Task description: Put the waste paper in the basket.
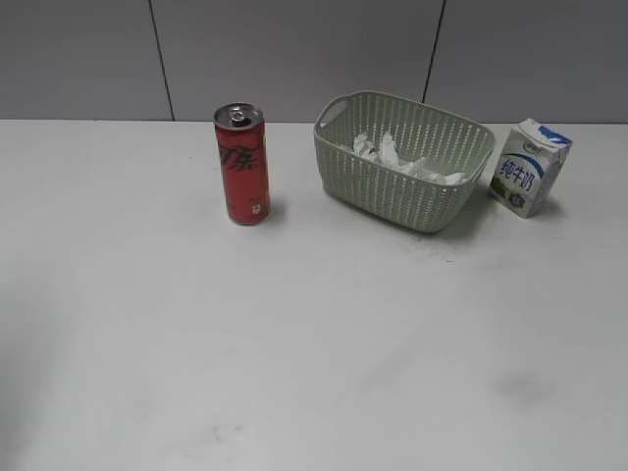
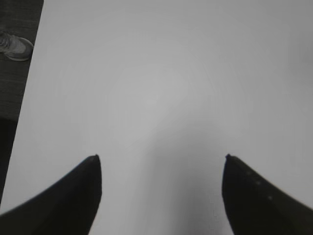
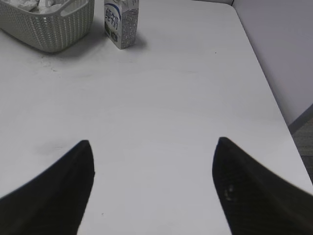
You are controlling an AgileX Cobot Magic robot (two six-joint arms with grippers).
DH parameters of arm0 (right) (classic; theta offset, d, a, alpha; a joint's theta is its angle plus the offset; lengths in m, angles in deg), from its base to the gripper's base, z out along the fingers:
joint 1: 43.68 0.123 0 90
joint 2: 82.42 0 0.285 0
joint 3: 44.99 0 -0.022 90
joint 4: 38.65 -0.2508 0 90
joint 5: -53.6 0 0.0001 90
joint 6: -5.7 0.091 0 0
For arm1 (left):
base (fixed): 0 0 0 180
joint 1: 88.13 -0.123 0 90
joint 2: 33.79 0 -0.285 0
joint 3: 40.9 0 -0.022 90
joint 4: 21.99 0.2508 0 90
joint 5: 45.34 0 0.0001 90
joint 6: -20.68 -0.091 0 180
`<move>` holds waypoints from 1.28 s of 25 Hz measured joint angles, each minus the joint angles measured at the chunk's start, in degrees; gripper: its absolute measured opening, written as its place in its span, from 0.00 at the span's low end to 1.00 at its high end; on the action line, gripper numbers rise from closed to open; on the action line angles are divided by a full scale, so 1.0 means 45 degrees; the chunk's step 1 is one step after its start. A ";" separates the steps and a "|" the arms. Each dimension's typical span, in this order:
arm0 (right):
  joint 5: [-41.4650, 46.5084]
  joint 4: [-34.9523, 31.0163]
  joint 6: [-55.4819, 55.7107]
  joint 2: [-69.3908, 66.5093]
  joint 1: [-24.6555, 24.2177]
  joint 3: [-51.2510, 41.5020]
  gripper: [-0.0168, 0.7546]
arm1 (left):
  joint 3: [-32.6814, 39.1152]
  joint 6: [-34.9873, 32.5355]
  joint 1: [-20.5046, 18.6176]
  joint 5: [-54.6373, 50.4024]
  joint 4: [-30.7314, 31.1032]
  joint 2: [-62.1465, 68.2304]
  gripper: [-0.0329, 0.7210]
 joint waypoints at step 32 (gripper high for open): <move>0.0000 0.0000 0.0007 0.0000 0.0000 0.0000 0.76 | 0.9470 0.0000 0.0000 0.2010 0.0127 -1.5229 0.79</move>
